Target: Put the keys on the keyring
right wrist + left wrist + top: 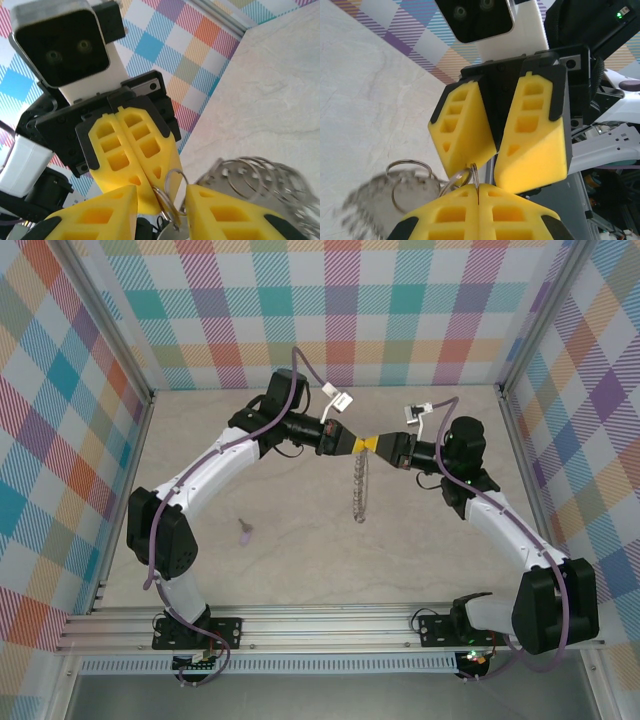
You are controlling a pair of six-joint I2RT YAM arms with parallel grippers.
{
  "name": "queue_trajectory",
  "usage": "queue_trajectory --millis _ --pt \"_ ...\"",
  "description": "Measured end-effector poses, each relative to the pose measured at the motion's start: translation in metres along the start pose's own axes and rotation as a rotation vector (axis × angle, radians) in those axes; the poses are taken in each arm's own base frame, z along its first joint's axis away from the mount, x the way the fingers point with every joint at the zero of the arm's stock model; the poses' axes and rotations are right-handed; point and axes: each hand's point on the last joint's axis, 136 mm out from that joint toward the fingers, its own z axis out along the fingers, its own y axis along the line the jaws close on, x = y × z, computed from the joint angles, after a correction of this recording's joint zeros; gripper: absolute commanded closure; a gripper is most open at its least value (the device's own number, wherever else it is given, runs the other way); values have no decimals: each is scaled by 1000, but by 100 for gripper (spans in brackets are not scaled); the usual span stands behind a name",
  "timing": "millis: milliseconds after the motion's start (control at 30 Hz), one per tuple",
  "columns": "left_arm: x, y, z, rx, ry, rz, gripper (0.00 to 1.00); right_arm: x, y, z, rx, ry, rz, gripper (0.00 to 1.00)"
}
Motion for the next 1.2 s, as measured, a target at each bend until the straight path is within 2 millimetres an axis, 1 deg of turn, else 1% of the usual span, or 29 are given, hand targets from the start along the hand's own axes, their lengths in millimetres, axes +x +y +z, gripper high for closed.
queue_trajectory --millis 233,400,733,800,867,900,1033,1200 --pt "-1 -1 0 4 0 -1 100 1 2 1 -15 12 -12 71" --pt "0 0 0 3 3 -4 100 1 1 1 -14 12 -16 76" --pt "2 0 0 1 14 -11 100 5 0 0 -1 23 -29 76" --pt "0 -1 0 2 11 -2 100 6 0 -1 1 25 -27 75" --pt "-2 -2 -2 1 6 10 100 7 1 -2 3 27 -25 65" --pt "-4 -3 -3 0 2 17 100 8 1 -2 5 28 -24 63" --pt "-8 -5 -4 1 -4 28 100 8 4 -7 10 20 -32 60" --pt "-8 -5 -4 0 -4 30 100 5 7 -17 18 -7 -47 59"
